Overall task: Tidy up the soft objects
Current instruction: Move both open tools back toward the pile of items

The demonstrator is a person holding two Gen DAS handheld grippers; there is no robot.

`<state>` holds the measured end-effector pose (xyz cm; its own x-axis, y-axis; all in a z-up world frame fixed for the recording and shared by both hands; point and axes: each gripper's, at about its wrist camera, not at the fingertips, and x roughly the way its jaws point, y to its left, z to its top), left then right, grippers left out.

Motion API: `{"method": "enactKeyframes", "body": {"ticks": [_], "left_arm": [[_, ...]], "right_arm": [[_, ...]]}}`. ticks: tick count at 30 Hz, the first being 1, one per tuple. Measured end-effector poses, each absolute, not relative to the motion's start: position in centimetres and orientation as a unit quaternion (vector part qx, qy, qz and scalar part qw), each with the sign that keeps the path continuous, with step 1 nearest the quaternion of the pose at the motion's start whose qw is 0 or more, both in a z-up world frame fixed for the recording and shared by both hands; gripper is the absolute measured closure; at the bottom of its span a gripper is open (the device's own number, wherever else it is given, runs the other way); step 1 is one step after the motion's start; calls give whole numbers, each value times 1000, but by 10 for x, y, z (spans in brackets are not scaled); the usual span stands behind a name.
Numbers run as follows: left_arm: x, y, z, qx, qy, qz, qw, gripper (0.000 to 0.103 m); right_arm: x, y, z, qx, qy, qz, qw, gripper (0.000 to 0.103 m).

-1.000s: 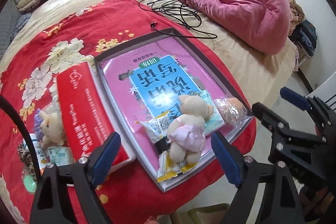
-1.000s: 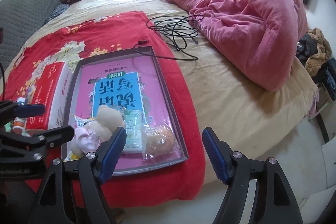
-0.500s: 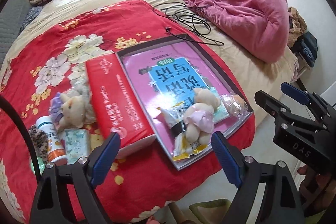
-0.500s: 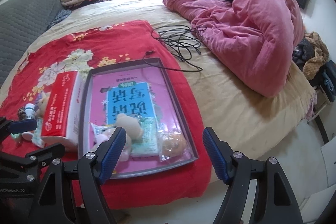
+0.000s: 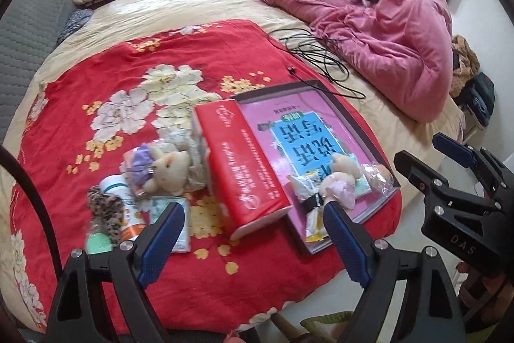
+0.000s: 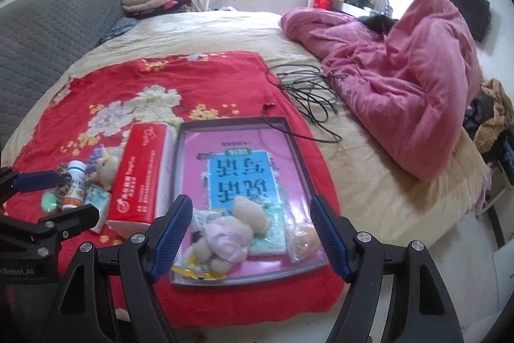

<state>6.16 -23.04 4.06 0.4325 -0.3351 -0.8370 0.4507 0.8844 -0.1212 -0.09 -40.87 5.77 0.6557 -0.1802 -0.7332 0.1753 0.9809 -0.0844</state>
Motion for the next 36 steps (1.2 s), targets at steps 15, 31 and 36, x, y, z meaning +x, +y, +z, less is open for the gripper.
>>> {"method": "enactKeyframes", "body": {"ticks": [15, 31, 36], "left_arm": [[68, -141, 58, 29, 466, -178, 866, 15], [87, -45, 66, -19, 459, -117, 880, 15], [89, -34, 62, -15, 464, -109, 879, 15]], "right_arm": [[10, -339, 79, -40, 380, -54, 922, 26], [22, -260, 86, -77, 375, 2, 924, 26], [28, -234, 78, -89, 381, 24, 920, 26]]}}
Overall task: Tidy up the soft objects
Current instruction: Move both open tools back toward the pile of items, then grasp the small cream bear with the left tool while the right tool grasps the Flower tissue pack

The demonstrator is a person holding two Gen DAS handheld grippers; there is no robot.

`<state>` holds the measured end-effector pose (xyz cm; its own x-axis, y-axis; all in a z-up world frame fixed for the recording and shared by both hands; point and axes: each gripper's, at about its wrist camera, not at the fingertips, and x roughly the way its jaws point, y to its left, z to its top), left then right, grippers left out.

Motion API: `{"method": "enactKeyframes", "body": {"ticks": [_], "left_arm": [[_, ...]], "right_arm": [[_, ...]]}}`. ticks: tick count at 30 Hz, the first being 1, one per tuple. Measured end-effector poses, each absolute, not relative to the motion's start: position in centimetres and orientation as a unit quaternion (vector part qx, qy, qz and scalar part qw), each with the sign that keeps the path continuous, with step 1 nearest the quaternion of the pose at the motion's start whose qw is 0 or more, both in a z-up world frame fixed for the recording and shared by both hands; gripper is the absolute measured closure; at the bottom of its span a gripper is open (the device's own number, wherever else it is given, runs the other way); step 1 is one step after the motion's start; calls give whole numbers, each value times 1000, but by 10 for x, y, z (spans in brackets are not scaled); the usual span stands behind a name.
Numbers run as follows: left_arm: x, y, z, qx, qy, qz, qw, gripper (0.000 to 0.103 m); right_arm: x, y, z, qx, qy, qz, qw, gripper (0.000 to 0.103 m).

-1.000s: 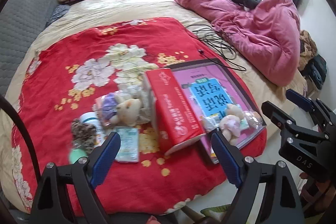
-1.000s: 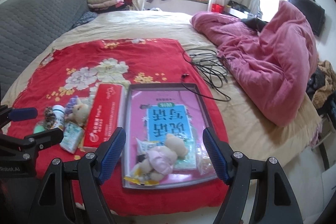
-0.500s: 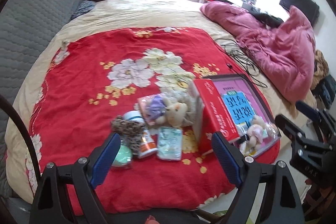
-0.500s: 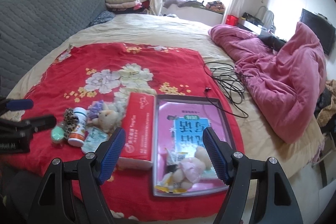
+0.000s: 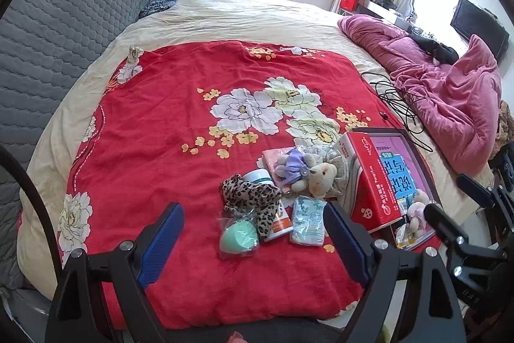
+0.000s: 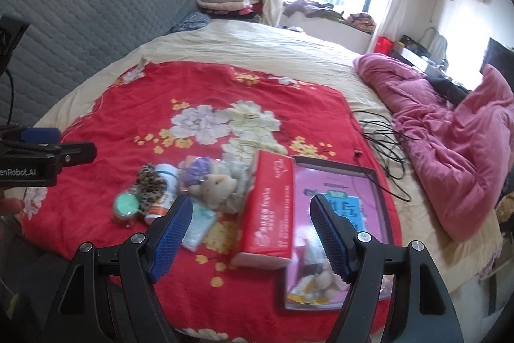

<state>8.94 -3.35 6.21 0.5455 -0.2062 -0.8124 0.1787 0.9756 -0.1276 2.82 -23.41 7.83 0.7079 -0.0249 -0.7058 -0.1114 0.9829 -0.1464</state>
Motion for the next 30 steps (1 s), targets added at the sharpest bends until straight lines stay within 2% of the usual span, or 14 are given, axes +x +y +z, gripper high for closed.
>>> {"method": "enactKeyframes", "body": {"ticks": [21, 30], "left_arm": [[150, -83, 9, 4, 517, -173, 839, 15], [184, -137, -26, 80, 538, -227, 807, 15]], "right_arm": [[52, -218, 27, -83, 428, 51, 899, 26], [67, -245, 8, -62, 446, 37, 892, 26]]}}
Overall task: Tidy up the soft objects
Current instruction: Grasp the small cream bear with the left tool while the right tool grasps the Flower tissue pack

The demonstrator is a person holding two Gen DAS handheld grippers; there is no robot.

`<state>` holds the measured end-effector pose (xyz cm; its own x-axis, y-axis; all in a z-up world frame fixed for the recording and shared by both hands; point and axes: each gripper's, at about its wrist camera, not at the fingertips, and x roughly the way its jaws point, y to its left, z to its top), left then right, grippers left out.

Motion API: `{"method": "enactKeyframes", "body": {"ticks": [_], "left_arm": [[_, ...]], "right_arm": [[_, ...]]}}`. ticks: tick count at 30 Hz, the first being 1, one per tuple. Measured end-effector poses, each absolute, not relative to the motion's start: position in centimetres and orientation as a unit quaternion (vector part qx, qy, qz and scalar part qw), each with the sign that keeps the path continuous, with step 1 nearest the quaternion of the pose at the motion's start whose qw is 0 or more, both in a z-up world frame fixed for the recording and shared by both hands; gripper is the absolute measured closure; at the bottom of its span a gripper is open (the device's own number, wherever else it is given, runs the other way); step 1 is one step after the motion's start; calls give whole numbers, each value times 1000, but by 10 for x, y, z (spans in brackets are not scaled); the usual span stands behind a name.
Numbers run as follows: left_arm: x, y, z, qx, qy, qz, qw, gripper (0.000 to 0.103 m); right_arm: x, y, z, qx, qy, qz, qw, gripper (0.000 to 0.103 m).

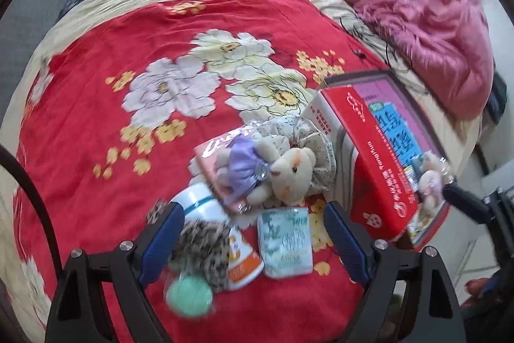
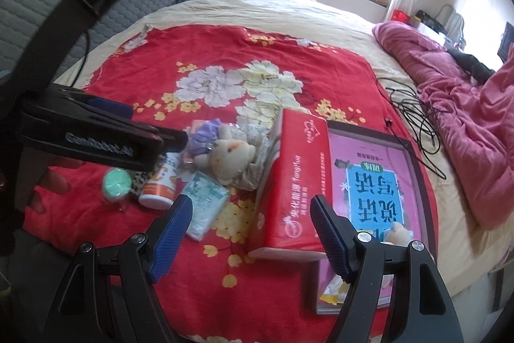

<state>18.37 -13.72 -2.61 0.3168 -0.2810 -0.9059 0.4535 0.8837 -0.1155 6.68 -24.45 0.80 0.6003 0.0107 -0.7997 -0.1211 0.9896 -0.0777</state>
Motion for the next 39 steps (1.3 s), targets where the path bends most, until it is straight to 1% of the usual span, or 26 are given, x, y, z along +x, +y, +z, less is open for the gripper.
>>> {"method": "enactKeyframes", "body": {"ticks": [4, 14, 21, 31, 33, 35, 37, 39], "left_arm": [[196, -157, -40, 101, 546, -231, 799, 15], [218, -177, -71, 105, 571, -230, 781, 15], [225, -184, -87, 120, 579, -230, 773, 15], [239, -179, -100, 88, 597, -242, 759, 15], [241, -179, -102, 87, 600, -247, 756, 15], [242, -179, -102, 91, 598, -254, 754, 18], [242, -180, -101, 94, 596, -264, 752, 26], [243, -180, -99, 94, 595, -273, 750, 31]], "right_arm": [[73, -260, 4, -54, 449, 24, 891, 26], [83, -285, -3, -31, 456, 14, 889, 26], [85, -269, -13, -39, 467, 37, 883, 26], [83, -237, -30, -53, 483, 50, 873, 26], [80, -230, -34, -42, 487, 52, 871, 26], [77, -222, -39, -24, 489, 56, 870, 26], [79, -214, -45, -15, 498, 52, 865, 26], [83, -208, -51, -6, 509, 36, 860, 26]]}}
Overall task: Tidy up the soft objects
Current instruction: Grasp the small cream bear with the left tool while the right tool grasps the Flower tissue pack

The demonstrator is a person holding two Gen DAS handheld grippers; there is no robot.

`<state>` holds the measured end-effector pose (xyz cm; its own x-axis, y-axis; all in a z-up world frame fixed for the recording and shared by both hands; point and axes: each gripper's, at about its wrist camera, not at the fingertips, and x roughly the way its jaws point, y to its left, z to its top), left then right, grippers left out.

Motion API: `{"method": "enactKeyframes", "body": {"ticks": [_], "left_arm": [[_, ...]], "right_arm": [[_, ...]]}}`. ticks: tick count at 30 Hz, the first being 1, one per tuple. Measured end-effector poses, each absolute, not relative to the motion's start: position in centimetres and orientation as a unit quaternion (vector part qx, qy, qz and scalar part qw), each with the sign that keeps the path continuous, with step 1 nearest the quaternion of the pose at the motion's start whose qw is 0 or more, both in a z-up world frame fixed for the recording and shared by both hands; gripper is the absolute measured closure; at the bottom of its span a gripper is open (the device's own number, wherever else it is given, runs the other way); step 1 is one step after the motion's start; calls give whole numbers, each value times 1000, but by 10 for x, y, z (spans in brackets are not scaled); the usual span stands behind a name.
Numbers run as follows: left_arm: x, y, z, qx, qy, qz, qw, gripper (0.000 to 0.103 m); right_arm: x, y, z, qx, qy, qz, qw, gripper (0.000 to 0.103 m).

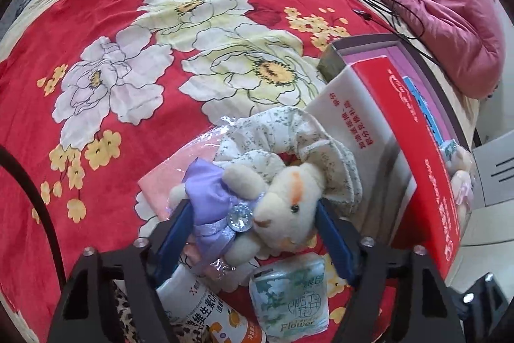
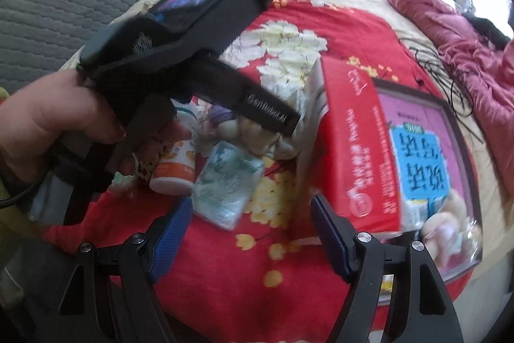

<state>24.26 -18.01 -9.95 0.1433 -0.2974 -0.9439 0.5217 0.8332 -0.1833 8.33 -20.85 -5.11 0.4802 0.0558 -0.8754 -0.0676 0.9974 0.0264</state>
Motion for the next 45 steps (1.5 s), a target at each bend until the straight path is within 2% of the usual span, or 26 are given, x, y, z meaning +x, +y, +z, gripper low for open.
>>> {"method": "enactKeyframes", "body": {"ticks": [4, 9, 26, 27, 28, 29, 33, 45], "left_arm": [[244, -175, -92, 81, 591, -298, 745, 45], [244, -168, -87, 62, 591, -318, 739, 52], [239, -153, -86, 49, 586, -334, 737, 52], [239, -152, -87, 48, 586, -335, 737, 52], [239, -152, -87, 46, 586, -335, 736, 52], [240, -151, -87, 42, 587, -334, 736, 52], [239, -146, -85, 28, 590, -333, 735, 53], [221, -132, -68, -2, 586, -339, 736, 53]], "right_arm": [[92, -198, -62, 4, 524, 20, 851, 26], [100, -183, -78, -13, 539, 12, 842, 26], [126, -154, -138, -23, 571, -19, 820, 26], [124, -157, -137, -17, 567, -16, 823, 29], [123, -159, -137, -11, 565, -13, 825, 38], [123, -160, -137, -10, 566, -10, 825, 42], [116, -165, -131, -15, 561, 0, 828, 51], [99, -186, -101, -6, 546, 42, 837, 52]]}}
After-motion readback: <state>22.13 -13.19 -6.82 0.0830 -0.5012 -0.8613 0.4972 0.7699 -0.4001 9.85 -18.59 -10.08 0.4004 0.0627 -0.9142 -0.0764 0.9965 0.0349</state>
